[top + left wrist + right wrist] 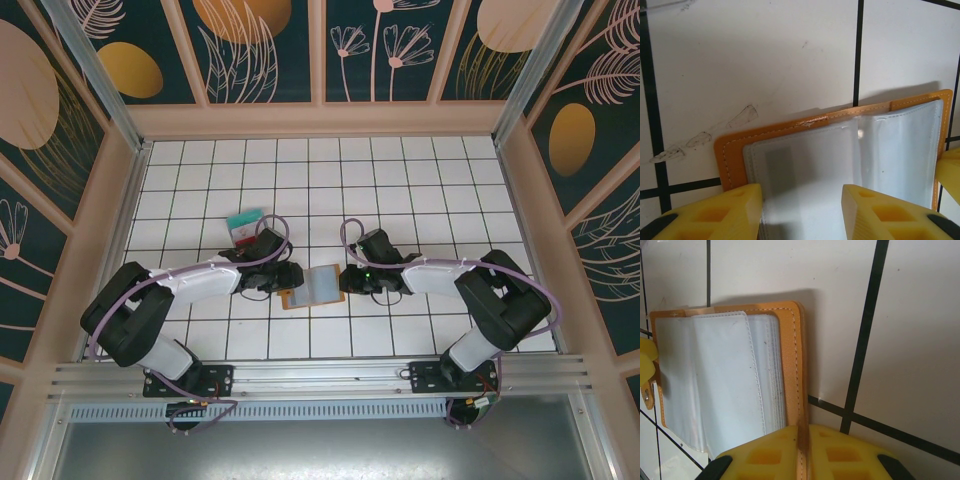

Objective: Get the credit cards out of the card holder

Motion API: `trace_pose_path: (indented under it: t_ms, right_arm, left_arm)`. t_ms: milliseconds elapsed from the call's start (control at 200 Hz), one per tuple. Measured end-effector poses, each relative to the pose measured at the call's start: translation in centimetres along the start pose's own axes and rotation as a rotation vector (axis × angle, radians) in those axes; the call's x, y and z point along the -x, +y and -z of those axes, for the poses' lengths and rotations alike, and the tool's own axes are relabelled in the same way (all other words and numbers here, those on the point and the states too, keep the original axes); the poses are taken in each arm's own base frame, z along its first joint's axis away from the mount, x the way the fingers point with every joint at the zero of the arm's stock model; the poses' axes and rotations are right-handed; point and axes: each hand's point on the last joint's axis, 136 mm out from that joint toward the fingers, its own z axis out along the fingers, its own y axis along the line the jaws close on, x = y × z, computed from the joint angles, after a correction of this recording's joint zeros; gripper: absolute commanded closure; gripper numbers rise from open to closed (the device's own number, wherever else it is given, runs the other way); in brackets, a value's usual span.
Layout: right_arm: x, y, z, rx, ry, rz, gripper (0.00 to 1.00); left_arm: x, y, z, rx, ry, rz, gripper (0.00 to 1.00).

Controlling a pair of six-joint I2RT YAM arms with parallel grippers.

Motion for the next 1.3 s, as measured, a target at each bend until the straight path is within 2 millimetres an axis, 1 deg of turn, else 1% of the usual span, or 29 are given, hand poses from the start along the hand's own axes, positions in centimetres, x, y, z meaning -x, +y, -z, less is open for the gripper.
trace_pose_path:
  t_ms: [435, 576, 751, 956, 1111, 1226, 1296]
  right_arm:
    - [0.0, 0.0, -0.1, 0.0, 0.001, -0.004, 0.87]
    - [0.0, 0.0, -0.1, 0.0, 0.001, -0.004, 0.87]
    - [0.1, 0.1, -0.1, 0.0, 0.003, -0.004, 0.87]
    - [0.1, 0.2, -0.2, 0.004, 0.006, -0.004, 0.87]
    - [0.1, 0.2, -0.3, 0.004, 0.007, -0.004, 0.87]
    - [0.1, 0.2, -0.3, 0.004, 0.007, -0.004, 0.87]
    - [0.2, 0.2, -0.3, 0.004, 0.006, -0.004, 0.86]
  left_arm:
    - [-0.2, 0.2, -0.2, 0.012, 0.015, -0.005, 0.53]
    - [-0.2, -0.3, -0.4, -0.007, 0.027, -0.012, 0.52]
    - [-0.1, -1.4, -0.7, -0.053, 0.041, -0.017, 0.5]
    - [-0.1, -2.2, -0.7, -0.085, 0.051, -0.024, 0.4]
    - [0.0, -2.9, -0.5, -0.104, 0.051, -0.031, 0.26]
    - [0.4, -3.4, -0.3, -0.117, 0.042, -0.04, 0.24]
    - [0.6, -3.9, 0.0, -0.132, 0.038, -0.042, 0.29]
